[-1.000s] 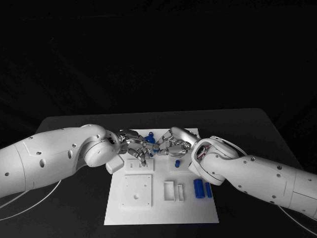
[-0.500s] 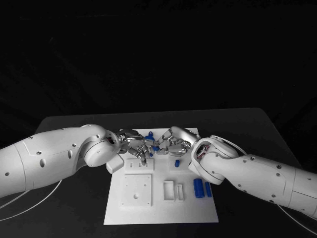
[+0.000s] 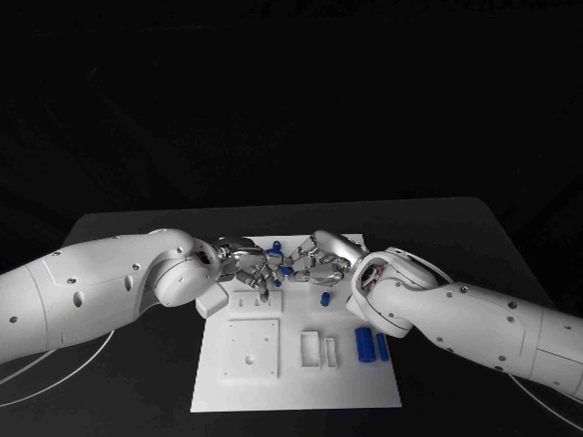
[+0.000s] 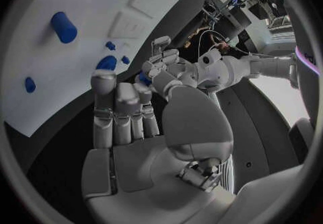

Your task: Assemble the parts on the task board

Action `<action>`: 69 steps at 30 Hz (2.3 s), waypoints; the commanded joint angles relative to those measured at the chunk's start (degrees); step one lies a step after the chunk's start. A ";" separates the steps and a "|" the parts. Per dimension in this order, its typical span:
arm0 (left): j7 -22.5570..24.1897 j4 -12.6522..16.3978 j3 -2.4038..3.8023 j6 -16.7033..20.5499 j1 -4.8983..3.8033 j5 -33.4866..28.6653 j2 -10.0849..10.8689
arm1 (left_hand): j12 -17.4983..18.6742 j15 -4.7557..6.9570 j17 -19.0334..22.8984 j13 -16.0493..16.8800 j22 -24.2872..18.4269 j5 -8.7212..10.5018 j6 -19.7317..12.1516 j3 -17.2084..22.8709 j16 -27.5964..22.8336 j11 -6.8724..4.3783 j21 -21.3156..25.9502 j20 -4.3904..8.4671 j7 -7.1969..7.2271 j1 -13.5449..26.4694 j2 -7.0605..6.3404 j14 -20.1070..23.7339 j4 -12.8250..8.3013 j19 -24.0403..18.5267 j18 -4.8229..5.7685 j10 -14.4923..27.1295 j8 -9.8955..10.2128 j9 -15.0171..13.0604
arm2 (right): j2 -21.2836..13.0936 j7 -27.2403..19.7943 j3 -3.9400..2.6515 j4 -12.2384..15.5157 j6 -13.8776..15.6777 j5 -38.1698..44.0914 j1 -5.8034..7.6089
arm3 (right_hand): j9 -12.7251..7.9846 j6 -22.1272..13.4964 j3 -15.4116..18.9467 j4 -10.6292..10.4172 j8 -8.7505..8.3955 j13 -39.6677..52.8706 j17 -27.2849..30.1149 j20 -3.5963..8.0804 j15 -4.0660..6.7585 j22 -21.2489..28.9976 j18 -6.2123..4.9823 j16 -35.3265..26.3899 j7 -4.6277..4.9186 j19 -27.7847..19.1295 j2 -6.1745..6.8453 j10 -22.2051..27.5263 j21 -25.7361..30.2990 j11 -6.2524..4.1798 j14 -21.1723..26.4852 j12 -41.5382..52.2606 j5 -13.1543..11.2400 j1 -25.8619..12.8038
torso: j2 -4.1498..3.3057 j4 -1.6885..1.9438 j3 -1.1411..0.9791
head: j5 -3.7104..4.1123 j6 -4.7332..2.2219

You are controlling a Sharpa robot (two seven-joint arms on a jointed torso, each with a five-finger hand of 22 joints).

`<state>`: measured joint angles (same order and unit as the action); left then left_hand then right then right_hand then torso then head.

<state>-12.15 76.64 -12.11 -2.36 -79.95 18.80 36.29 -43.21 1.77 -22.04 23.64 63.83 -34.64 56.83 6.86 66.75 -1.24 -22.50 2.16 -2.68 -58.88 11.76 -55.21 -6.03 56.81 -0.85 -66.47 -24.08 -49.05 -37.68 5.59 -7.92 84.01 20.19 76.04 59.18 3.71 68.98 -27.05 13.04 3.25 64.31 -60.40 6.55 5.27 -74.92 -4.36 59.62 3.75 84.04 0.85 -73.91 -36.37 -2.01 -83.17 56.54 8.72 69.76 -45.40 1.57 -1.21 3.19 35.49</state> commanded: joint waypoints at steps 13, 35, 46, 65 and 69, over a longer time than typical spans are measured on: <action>0.98 -0.14 0.17 2.96 -0.14 1.69 -0.11 | 1.54 0.62 0.25 -0.49 0.29 -1.96 4.97 6.03 -0.32 -0.52 0.44 0.87 2.08 -6.05 -4.68 -2.25 -2.86 1.49 -0.51 -2.77 2.89 -0.08 | 0.04 -0.44 0.14 0.42 -0.97 0.16 -0.20 | 0.09 3.49 0.33 0.03 0.39 0.26 0.02 0.38 0.44 -4.38 1.00 -0.34 -0.54 1.78 0.73 -0.16 0.11 -0.28 -0.05 0.16 2.61 -0.43 | 0.03 0.00 0.00 | 0.02 0.10; -0.39 -0.08 0.16 5.19 -0.10 4.65 -0.08 | 4.83 1.60 -0.85 0.02 2.78 -13.33 10.48 9.09 -2.48 -1.37 -1.09 2.07 2.88 -2.98 -7.61 -5.66 -5.43 2.43 -0.63 -6.93 9.46 -5.90 | 0.16 -0.21 0.14 0.39 0.88 -0.73 -0.22 | 0.07 3.36 11.93 -2.27 0.38 -0.68 0.55 0.53 0.60 -4.18 1.27 -0.90 -1.28 2.16 -0.85 0.25 1.74 -0.50 -0.09 -0.85 5.66 0.61 | 0.03 0.04 0.04 | 0.06 0.13; -0.54 0.03 0.16 3.98 -0.10 4.77 -0.08 | 5.28 1.55 -1.09 0.23 2.98 -13.22 10.90 9.02 -2.83 -1.32 -0.89 2.05 2.84 -3.03 -7.54 -5.61 -5.52 2.40 -0.60 -6.95 10.69 -6.57 | 0.37 -0.39 0.14 0.31 1.46 -1.15 -0.22 | 0.07 3.31 11.31 -2.35 0.36 -0.77 0.59 0.53 0.60 -4.21 1.24 -0.93 -1.31 2.25 -0.40 0.27 1.81 -0.52 -0.09 -0.88 6.37 -0.05 | -0.03 -0.02 0.00 | 0.09 0.09; -0.48 0.20 0.15 3.91 -0.10 3.68 -0.13 | 8.67 0.59 0.80 -1.23 -2.84 -0.24 10.71 4.36 -6.50 -0.67 4.37 1.10 2.50 -2.11 -7.80 -5.38 0.90 3.65 0.52 -6.06 15.72 0.39 | 0.51 -0.25 0.14 0.36 0.55 -0.30 -0.33 | 0.11 4.04 2.90 -1.48 0.40 0.81 0.15 0.51 0.55 -4.42 1.34 -0.48 -1.16 2.24 -0.73 -0.94 0.84 -0.56 -0.17 0.50 -0.91 -0.55 | 0.01 -0.02 -0.01 | 0.17 0.12; -0.78 0.21 0.15 4.16 -0.10 3.61 -0.13 | 8.77 0.56 0.81 -1.13 -4.04 1.58 10.78 2.84 -6.71 -0.68 5.20 1.11 2.63 -1.98 -8.70 -5.38 2.26 4.17 0.77 -5.99 15.66 1.36 | 0.48 -0.14 0.14 0.39 0.52 -0.07 -0.37 | 0.12 4.19 2.42 -1.39 0.42 1.20 0.13 0.51 0.56 -4.44 1.34 -0.45 -1.16 2.23 -0.61 -1.15 0.66 -0.56 -0.19 0.75 -1.11 -0.53 | 0.00 -0.01 0.00 | 0.17 0.11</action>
<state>-12.83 76.75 -12.03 1.48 -80.00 23.02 36.29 -34.78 2.52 -21.30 22.47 59.87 -33.19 67.25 10.12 60.30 -1.82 -17.39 3.29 -0.43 -60.99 3.79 -60.47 -3.89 60.63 -0.85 -72.57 -8.59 -47.73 -37.38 6.30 -7.81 84.02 21.45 75.25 58.90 3.67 69.33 -24.16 11.85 3.24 65.46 -60.19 6.75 5.42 -74.91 -3.48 58.91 3.43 83.83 0.09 -74.72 -35.32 -2.44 -83.33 56.94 7.76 69.75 -45.38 1.55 -1.22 3.36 35.62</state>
